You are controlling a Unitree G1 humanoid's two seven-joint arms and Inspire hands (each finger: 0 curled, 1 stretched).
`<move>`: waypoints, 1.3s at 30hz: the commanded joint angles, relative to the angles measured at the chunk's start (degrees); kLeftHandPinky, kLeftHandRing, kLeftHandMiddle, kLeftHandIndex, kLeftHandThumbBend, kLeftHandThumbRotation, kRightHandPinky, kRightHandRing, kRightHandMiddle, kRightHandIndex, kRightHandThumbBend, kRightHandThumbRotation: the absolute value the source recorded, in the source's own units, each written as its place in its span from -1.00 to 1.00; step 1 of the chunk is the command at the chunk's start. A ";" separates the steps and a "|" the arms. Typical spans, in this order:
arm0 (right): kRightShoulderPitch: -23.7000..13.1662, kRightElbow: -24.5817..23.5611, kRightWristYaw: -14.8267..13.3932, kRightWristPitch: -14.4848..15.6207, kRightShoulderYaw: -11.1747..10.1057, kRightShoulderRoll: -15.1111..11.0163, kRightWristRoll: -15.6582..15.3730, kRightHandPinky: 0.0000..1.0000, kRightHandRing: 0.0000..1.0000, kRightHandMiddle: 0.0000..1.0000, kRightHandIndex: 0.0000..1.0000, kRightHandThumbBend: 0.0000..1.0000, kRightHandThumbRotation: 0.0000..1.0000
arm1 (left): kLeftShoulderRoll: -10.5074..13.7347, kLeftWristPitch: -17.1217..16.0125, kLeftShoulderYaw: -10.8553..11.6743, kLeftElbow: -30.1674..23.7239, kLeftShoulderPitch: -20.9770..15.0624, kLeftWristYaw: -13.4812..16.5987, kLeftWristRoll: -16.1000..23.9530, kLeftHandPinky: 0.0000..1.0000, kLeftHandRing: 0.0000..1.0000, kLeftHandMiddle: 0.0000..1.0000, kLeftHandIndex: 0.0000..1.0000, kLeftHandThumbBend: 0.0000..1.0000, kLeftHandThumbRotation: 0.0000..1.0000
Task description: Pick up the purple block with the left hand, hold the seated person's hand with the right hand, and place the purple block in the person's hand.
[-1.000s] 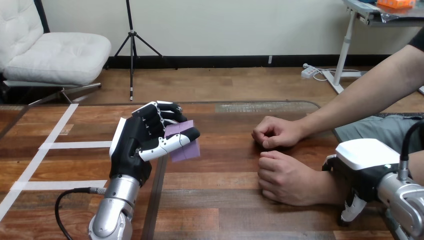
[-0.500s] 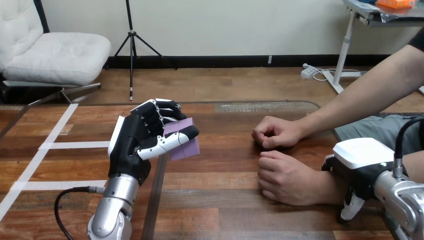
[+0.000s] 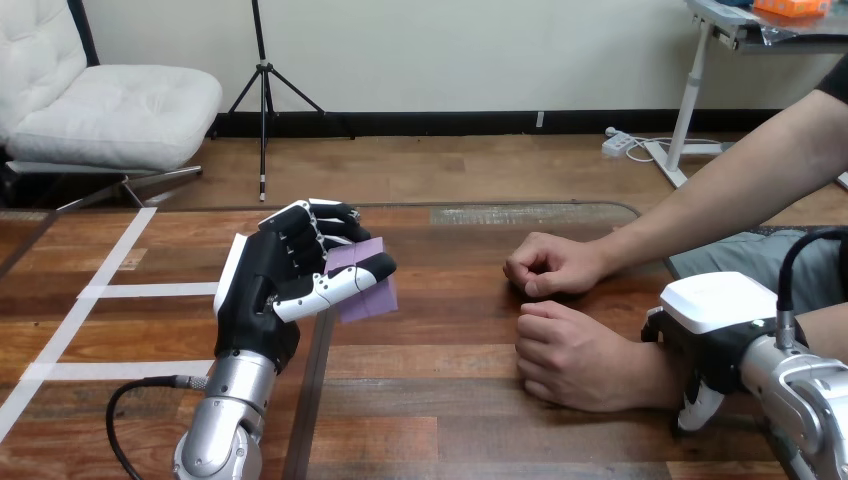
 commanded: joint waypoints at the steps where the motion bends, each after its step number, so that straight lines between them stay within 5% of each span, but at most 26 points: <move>1: -3.76 2.15 -0.88 0.18 1.58 -1.27 -1.21 0.57 0.56 0.57 0.54 0.60 -0.80 | 1.08 -0.92 0.08 -2.78 -1.82 0.27 0.58 -0.30 -0.19 -0.05 -0.02 0.74 -0.88; 24: -4.69 5.01 -2.32 2.72 1.92 0.21 1.39 -0.40 -0.23 -0.06 0.27 0.48 -1.00 | 1.35 -0.64 -0.06 -2.94 -1.57 0.67 0.86 -0.31 -0.19 -0.05 -0.02 0.74 -0.88; 39: -4.54 5.88 -2.85 3.56 1.99 0.12 2.04 -0.32 -0.14 0.00 0.13 0.43 -1.00 | 1.24 0.03 0.17 -2.98 -1.55 0.64 0.76 -0.31 -0.19 -0.05 -0.02 0.73 -0.89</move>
